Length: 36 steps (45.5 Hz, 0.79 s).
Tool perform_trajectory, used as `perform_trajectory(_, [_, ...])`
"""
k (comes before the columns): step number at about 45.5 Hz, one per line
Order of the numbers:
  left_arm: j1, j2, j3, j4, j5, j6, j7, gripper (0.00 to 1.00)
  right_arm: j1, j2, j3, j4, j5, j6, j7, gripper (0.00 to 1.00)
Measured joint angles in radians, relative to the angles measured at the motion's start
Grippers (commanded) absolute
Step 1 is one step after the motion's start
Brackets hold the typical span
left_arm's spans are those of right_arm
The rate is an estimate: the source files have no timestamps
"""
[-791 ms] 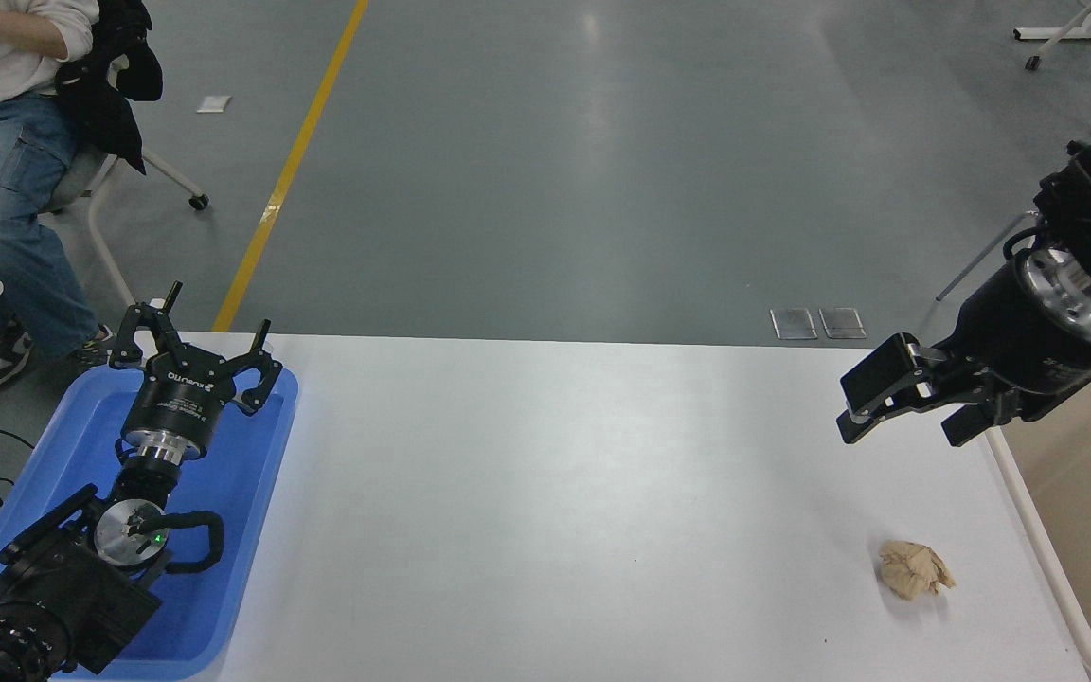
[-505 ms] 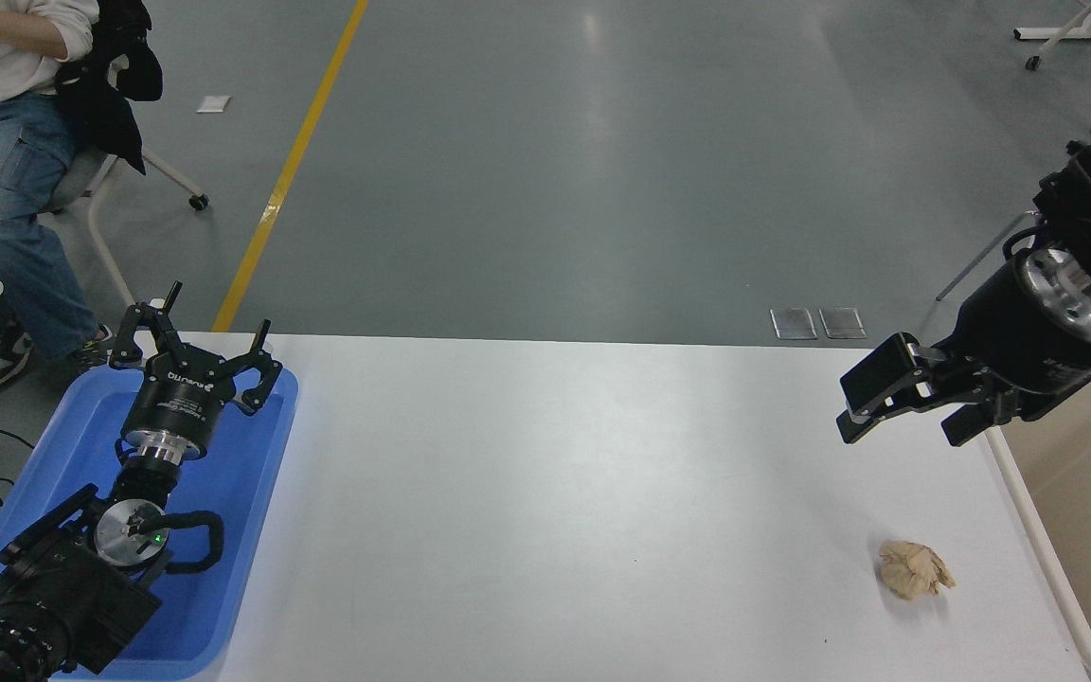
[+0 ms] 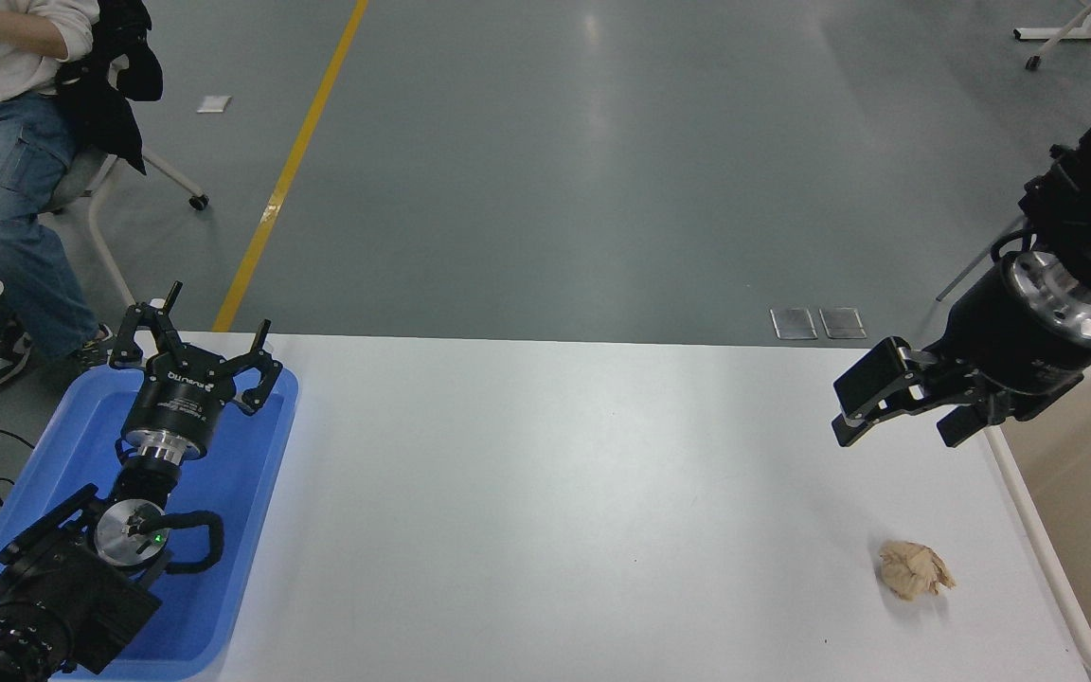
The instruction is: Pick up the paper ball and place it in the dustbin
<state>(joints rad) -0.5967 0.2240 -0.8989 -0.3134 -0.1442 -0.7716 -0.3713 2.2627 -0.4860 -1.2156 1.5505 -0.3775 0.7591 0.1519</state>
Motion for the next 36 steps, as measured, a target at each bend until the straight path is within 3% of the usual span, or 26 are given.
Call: perform_trajectory(36, [0.0, 0.0, 0.0, 0.0, 0.0, 0.0, -0.001, 1.0, -0.048, -0.026, -0.004, -0.072, -0.003, -0.025, 0.002, 1.0])
